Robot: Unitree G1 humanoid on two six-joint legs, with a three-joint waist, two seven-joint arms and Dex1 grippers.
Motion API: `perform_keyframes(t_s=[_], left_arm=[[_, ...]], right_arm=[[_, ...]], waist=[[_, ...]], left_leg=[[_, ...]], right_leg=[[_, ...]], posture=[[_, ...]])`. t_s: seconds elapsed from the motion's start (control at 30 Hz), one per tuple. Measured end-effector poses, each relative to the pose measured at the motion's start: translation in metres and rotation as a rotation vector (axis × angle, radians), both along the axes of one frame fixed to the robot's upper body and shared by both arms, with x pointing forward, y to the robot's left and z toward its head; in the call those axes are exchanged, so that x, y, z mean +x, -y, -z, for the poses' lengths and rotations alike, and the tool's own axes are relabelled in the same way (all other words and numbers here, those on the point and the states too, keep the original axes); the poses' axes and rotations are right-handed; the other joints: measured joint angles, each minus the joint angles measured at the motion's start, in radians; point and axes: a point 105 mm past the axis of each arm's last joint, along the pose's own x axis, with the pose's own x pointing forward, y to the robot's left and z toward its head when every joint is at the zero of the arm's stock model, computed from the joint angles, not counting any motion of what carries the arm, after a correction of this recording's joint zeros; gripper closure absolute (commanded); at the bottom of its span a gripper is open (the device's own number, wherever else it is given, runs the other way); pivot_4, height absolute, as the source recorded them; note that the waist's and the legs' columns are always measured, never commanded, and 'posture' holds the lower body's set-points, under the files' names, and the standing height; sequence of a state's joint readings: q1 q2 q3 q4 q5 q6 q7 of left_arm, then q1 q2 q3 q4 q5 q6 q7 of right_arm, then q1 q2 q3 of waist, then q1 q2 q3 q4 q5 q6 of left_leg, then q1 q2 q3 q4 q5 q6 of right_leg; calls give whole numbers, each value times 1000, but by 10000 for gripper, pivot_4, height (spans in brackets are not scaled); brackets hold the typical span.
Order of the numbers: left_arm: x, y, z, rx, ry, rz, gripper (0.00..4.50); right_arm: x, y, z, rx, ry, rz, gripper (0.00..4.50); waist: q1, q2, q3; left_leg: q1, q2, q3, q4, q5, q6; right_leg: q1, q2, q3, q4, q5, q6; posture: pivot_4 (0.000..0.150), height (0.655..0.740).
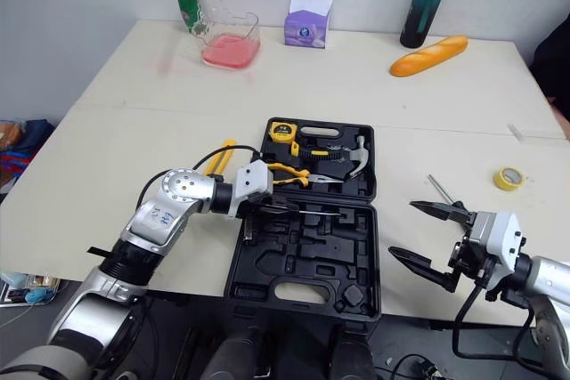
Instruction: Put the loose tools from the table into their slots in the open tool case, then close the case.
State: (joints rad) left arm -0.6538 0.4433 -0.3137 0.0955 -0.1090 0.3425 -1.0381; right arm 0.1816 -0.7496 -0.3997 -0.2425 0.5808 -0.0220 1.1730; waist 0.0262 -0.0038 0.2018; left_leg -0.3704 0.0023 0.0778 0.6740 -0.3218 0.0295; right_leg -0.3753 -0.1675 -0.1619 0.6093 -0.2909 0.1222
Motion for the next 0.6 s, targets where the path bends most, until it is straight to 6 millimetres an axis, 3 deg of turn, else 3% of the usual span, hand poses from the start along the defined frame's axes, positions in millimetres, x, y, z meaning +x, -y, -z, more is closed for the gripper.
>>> perform_keyframes(t_s=[0.43,0.6], left_arm=[[3,7,8,66,-18,-28,44859],[2,9,17,113,-63,-50,44859]], right_arm=[[0,0,0,-2,1,-1,0],[1,-1,-1,-2,4,-2,0]], waist=[[3,-1,-6],[1,2,-20]], left_leg=[[2,0,-1,4,-1,1],[15,2,-1,4,-8,2]], right_leg=[[3,-1,0,1,0,0],[18,0,1,-7,0,0]], posture=[[1500,7400],[1500,7400]])
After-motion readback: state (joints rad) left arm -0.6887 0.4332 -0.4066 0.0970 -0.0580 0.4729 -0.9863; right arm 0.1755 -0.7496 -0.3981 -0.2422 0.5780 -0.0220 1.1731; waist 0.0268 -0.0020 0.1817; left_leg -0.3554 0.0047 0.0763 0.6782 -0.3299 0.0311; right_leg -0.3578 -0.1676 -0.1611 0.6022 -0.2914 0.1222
